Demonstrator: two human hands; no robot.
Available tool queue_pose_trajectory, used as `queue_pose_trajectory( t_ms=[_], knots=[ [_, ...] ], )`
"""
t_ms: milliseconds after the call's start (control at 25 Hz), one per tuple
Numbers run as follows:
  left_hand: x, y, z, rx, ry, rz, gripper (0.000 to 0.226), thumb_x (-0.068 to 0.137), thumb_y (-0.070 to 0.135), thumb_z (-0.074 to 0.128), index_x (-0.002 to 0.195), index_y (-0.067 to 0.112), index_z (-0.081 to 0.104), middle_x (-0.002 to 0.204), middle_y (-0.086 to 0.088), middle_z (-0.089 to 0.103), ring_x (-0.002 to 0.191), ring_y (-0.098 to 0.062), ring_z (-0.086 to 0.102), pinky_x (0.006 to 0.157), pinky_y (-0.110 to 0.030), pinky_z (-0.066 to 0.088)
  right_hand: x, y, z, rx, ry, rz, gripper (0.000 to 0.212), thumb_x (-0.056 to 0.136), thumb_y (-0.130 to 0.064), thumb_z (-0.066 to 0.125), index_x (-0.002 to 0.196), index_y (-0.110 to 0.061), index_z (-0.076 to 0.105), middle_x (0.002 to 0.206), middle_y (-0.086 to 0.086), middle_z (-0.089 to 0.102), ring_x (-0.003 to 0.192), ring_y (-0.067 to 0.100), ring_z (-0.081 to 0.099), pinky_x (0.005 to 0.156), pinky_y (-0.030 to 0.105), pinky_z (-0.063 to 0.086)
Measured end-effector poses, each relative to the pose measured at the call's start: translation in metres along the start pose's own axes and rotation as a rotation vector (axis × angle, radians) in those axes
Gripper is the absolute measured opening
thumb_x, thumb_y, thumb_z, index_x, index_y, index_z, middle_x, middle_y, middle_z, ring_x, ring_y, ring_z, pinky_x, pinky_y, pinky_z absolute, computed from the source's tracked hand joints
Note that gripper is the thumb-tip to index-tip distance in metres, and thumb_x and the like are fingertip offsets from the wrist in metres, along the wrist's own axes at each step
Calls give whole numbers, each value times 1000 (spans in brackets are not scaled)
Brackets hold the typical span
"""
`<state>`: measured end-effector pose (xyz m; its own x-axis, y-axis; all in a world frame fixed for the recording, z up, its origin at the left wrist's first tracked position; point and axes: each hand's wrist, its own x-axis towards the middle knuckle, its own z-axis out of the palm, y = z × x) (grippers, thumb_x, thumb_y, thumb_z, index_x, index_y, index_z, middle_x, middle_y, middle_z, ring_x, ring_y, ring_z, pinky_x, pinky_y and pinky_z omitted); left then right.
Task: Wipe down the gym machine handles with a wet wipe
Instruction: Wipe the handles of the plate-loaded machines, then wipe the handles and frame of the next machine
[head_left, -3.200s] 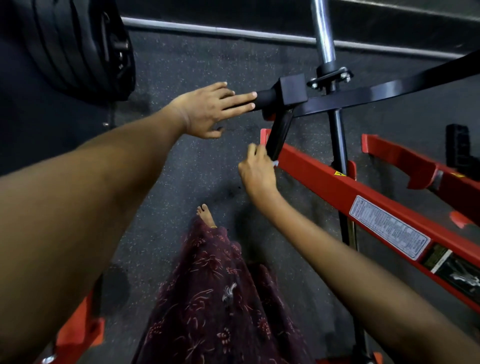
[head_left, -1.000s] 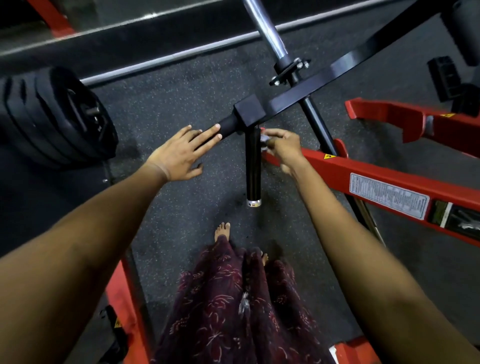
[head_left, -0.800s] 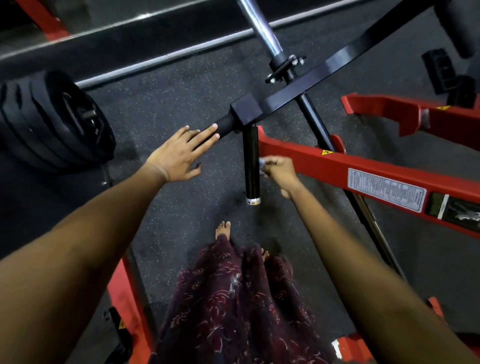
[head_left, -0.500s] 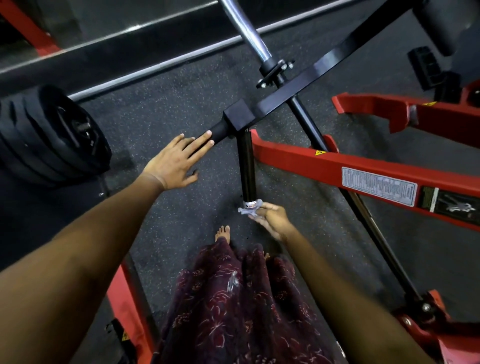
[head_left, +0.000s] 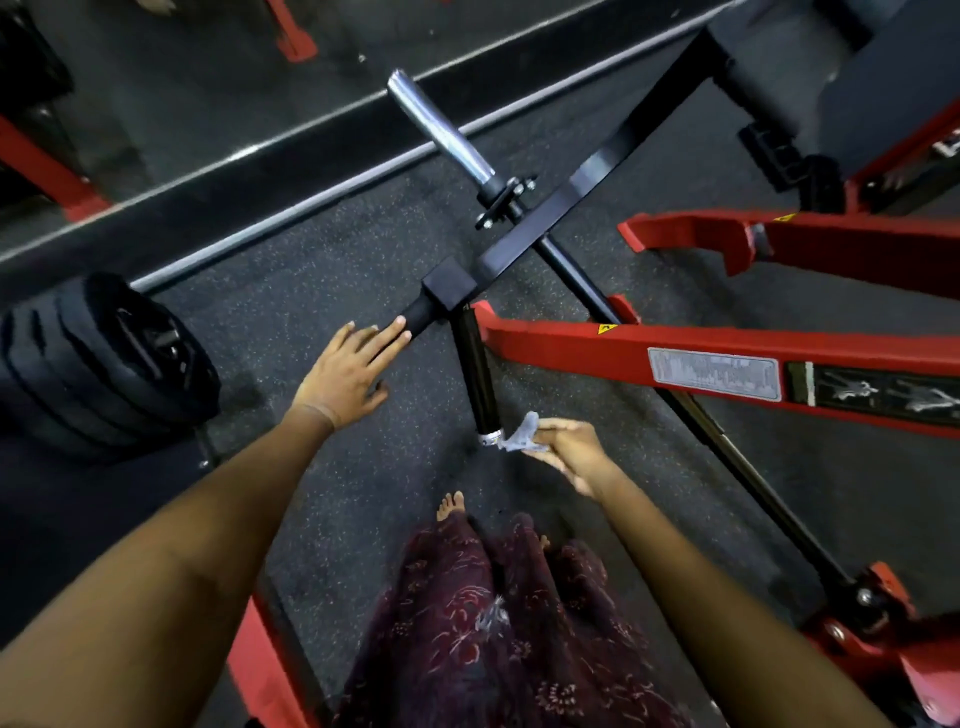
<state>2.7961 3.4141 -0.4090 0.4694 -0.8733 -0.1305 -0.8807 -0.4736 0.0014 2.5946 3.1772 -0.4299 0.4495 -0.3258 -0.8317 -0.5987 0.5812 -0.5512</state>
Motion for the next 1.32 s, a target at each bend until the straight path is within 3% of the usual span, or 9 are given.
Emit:
queue_pose_trajectory(
  t_ms=[80, 160, 320, 440, 560, 800, 920, 1120, 1320],
  knots=[
    [6, 10, -9, -55, 36, -71, 69, 69, 21, 76, 131, 3, 50, 139, -14, 48, 116, -34, 53, 105, -50, 33, -5, -25, -7, -117, 95, -81, 15, 85, 11, 52, 83, 0, 62, 82, 16, 63, 67, 21, 62, 52, 21, 56],
    [17, 31, -21, -164, 145, -131, 42, 75, 27, 62, 108, 2, 62, 122, -16, 59, 117, -32, 51, 107, -48, 26, -8, -44, -18, -172, 184, -157, 20, 85, 6, 57, 71, -7, 61, 75, 12, 61, 60, 17, 59, 46, 21, 54],
    [54, 83, -36, -235, 152, 41, 33, 72, 30, 45, 88, 6, 62, 109, -14, 61, 113, -27, 47, 105, -44, 23, -16, -64, -45, -165, 291, -269, 22, 85, 3, 61, 65, -8, 60, 70, 9, 59, 57, 16, 56, 44, 18, 52],
    [93, 121, -51, -219, -62, 87, 35, 75, 32, 50, 98, 7, 61, 111, -12, 56, 112, -30, 50, 107, -39, 21, -24, -70, -70, -87, 370, -302, 11, 82, -5, 68, 72, -5, 65, 62, 5, 59, 55, 13, 55, 45, 16, 52],
    [130, 169, -64, -103, -249, 193, 39, 87, 36, 53, 117, 10, 54, 125, -10, 49, 121, -27, 44, 108, -38, 22, -38, -66, -97, -11, 469, -313, 17, 82, -12, 71, 66, -8, 67, 54, 1, 58, 49, 8, 56, 46, 15, 51],
    [173, 275, -70, -8, -644, 389, 51, 91, 40, 51, 126, 4, 54, 134, -16, 52, 123, -31, 48, 102, -38, 39, -95, -22, -172, 77, 650, -281, 9, 80, -4, 70, 83, 5, 70, 70, 9, 63, 38, 1, 56, 44, 16, 51],
    [170, 341, -80, 26, -677, 520, 51, 91, 37, 51, 130, 3, 48, 137, -16, 48, 124, -31, 47, 100, -36, 39, -123, 15, -215, 87, 781, -208, 3, 75, -2, 73, 73, -3, 71, 70, 10, 65, 39, 0, 56, 45, 17, 52],
    [158, 455, -93, 138, -722, 753, 59, 91, 37, 55, 137, 4, 38, 143, -17, 41, 128, -30, 43, 103, -36, 38, -175, 89, -288, 17, 884, -99, 14, 68, 2, 75, 82, 4, 73, 68, 11, 70, 41, -2, 54, 51, 16, 51],
    [131, 585, -117, 296, -701, 948, 49, 95, 35, 50, 131, 2, 45, 137, -16, 48, 124, -30, 47, 95, -33, 39, -241, 153, -368, 93, 1063, -5, 10, 72, -8, 74, 63, -10, 69, 40, -7, 58, 35, -4, 51, 57, 16, 53]
  ],
)
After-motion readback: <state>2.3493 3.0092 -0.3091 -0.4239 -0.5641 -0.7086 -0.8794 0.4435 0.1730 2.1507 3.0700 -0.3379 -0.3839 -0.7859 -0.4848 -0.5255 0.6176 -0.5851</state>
